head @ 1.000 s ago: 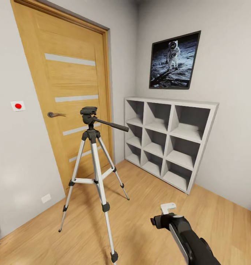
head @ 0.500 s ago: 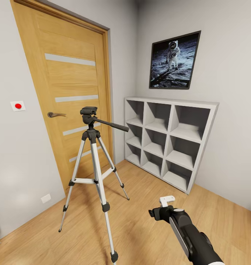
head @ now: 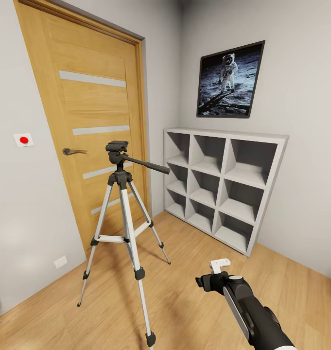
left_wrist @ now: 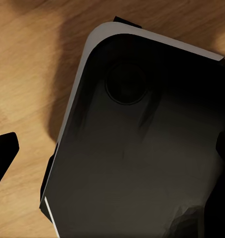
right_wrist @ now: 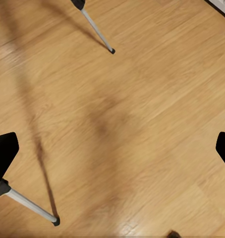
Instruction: Attach the digital camera to the camera tripod in the bedroom.
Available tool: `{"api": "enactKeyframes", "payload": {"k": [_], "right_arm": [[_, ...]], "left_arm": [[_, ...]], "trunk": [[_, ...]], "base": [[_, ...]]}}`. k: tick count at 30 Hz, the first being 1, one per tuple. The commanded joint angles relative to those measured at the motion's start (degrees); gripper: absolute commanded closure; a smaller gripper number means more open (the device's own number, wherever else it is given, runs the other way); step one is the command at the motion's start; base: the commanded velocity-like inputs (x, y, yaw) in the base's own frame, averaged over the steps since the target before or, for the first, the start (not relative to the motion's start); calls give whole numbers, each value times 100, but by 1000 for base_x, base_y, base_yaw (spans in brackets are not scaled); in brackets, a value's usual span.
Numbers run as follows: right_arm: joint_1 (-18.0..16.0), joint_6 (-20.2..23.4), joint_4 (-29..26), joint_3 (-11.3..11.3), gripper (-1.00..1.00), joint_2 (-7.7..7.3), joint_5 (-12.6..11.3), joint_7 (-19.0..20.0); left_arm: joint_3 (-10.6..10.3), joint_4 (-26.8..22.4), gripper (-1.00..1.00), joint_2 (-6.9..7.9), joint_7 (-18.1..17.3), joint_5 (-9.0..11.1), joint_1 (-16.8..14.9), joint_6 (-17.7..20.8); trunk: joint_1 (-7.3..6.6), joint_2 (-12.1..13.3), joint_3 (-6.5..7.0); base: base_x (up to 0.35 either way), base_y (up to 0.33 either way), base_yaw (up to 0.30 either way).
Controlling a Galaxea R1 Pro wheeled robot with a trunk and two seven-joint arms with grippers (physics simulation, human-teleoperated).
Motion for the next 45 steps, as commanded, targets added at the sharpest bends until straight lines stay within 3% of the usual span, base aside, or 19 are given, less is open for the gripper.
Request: {"api": "enactKeyframes", "payload": {"k": [1,5,7,13,45], "right_arm": [[-3,28,-9,10,-100,-7,-12,3],[-4,184,-205,25,-100,3,66,-19],[-4,537,-282,22,-100,-5,60,-8],[-4,722,-312,24,-100,-1,39,6],[-4,754,-307,26,-100,26,-11,12]], "left_arm": [[27,-1,-100,-1,4,3,-2,-12],[27,2,-100,-1,4,3,-2,-12],[27,1,-100,-6,4,3,-2,-12],[27,0,-100,-8,4,3,-2,-12],[35,-1,-100,-8,9,15,-2,-12]], "trunk": [[0,-3,-6],[0,-3,-6],[0,-3,-6],[0,-3,-6],[0,-3,-6]], "base": [[0,0,0],[0,0,0],[0,0,74],[0,0,202],[0,0,268]]}}
